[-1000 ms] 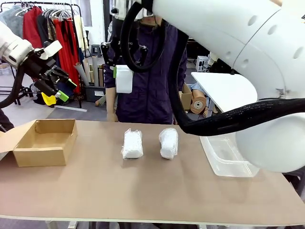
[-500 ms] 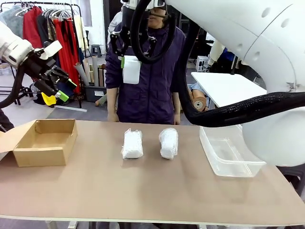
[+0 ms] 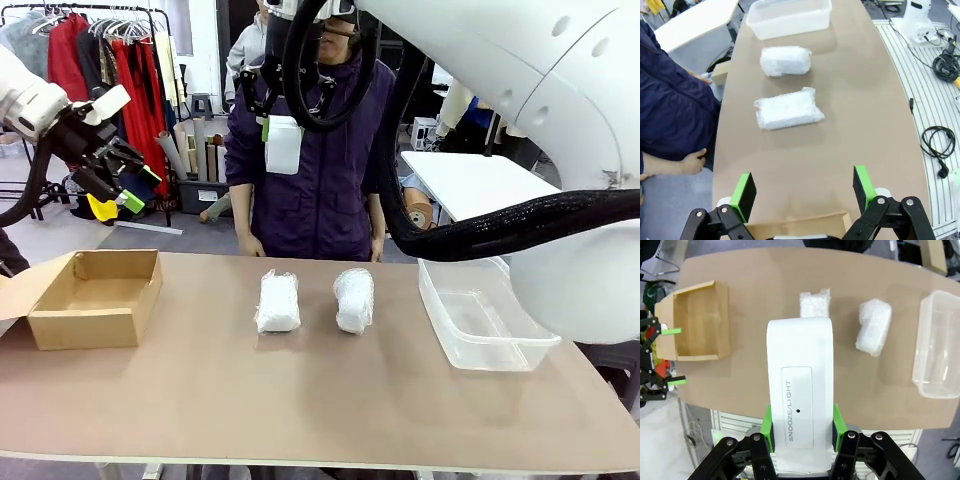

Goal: Separate and place wrapped and unwrapped clocks.
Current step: If the picked Digital clock is wrapped, place it in the Package Box ; if not, place it in the Organizing box.

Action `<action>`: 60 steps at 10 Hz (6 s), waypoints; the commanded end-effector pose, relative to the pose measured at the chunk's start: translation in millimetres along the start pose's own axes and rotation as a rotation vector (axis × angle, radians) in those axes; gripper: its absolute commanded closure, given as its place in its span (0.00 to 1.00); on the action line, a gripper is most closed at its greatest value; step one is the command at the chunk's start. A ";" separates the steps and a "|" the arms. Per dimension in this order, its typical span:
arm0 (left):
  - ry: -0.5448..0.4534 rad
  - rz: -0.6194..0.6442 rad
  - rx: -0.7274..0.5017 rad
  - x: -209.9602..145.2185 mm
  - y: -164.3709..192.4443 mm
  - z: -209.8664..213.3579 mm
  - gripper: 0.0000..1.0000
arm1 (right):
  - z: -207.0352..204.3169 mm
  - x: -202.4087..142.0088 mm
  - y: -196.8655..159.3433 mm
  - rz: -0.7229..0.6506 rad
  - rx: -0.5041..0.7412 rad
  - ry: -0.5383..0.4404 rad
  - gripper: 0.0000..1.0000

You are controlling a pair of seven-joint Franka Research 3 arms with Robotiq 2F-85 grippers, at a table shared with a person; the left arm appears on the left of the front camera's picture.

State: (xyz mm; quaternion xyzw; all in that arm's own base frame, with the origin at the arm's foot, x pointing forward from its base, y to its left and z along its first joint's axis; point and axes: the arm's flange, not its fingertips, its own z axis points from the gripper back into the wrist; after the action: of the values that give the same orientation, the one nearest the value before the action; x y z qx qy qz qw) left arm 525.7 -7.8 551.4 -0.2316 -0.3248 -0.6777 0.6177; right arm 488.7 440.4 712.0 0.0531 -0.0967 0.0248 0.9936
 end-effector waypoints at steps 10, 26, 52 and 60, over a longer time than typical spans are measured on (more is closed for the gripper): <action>0.002 0.001 -0.003 0.9 -4.1 1.3 0.00 | 0.0 -1.3 1.6 0.004 0.003 0.003 1.00; 0.002 0.001 -0.003 0.9 -4.1 1.3 0.00 | -103.3 -99.4 -325.3 -0.139 -0.221 0.073 1.00; 0.002 0.001 -0.003 0.9 -4.1 1.3 0.00 | -296.9 1.0 -432.6 -0.184 -0.147 0.009 1.00; 0.002 0.001 -0.003 0.9 -4.1 1.3 0.00 | -324.1 -12.7 -442.5 -0.199 -0.170 0.088 0.23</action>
State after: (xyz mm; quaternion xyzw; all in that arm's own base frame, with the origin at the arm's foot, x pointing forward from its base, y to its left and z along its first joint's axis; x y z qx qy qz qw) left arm 525.5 -7.8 551.5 -0.2316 -0.3247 -0.6778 0.6176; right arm 566.8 38.7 347.2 -0.0110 -0.0480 -0.0828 0.9953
